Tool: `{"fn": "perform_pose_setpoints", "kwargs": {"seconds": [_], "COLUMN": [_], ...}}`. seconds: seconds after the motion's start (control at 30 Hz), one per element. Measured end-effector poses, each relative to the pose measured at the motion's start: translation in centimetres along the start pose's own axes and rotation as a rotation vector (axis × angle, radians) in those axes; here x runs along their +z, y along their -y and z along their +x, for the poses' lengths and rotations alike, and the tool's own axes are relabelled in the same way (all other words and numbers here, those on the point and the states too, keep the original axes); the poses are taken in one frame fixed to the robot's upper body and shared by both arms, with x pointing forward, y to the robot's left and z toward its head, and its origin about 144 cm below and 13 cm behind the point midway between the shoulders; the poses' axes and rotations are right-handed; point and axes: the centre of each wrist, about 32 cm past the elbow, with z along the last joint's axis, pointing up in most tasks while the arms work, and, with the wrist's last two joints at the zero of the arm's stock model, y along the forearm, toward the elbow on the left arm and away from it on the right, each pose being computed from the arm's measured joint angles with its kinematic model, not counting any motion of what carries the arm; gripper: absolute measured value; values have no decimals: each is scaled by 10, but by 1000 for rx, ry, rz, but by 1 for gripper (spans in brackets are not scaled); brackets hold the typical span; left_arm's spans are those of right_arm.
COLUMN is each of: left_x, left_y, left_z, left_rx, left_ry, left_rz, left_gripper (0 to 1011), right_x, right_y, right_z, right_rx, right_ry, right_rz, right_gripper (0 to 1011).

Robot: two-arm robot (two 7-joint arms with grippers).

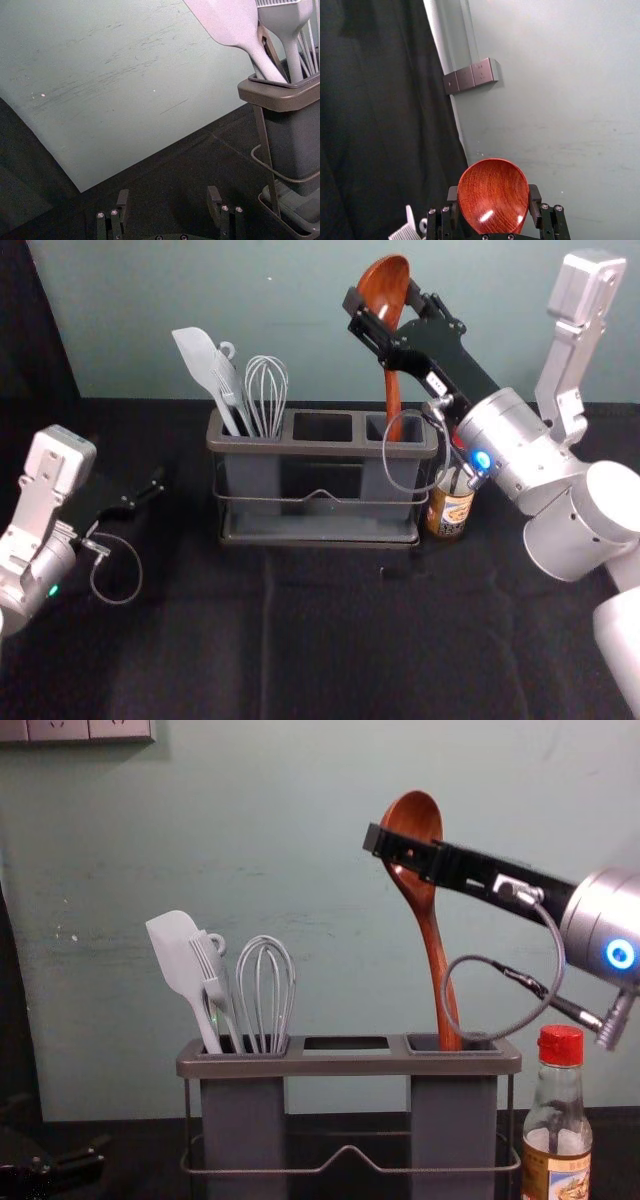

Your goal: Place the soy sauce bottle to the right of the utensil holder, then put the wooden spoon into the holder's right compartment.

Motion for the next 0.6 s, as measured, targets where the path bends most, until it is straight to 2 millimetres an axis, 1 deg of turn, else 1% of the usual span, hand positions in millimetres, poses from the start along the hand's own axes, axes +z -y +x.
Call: {"fn": "perform_pose_setpoints", "kwargs": {"seconds": [0.37, 0.6], "left_x": [0, 0], "left_y": [0, 0], "left_z": [0, 0], "left_rx": [0, 0], "left_ry": [0, 0], "left_rz": [0, 0], "left_gripper": [1000, 1000], "right_x": [-20, -27], "right_y": [11, 17], "right_z": [-2, -3], "right_rx": [-11, -18], "right_ry": [-16, -18], "right_rz": [-27, -42], "right_gripper": [837, 837]}}
